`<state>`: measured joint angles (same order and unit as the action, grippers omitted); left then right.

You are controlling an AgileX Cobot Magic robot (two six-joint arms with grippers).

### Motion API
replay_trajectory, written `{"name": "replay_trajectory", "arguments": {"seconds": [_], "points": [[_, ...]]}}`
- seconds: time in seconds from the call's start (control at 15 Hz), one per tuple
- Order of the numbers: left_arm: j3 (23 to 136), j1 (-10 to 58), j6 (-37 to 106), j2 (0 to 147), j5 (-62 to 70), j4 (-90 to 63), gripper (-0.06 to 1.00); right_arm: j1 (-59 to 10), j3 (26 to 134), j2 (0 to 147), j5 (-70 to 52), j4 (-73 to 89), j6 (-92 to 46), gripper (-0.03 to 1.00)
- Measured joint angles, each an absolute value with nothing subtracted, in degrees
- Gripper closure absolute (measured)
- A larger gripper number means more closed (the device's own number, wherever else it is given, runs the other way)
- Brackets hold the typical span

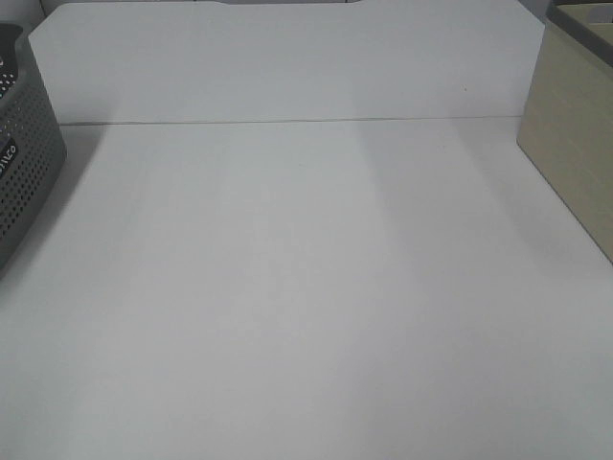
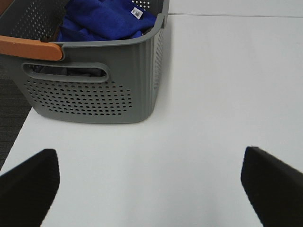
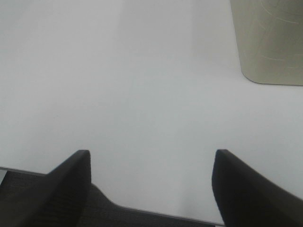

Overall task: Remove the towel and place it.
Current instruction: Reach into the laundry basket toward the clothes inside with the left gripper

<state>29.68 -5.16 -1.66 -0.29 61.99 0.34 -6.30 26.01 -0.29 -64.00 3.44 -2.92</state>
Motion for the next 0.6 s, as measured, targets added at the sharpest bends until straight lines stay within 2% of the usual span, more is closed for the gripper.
{"name": "replay_trajectory", "arguments": {"seconds": [0.6], "points": [[29.7,-5.2,-1.7,-0.3,62.0,0.0,-0.04,-6.3,26.0,-0.3,-64.0,3.4,-2.9,0.26]]}}
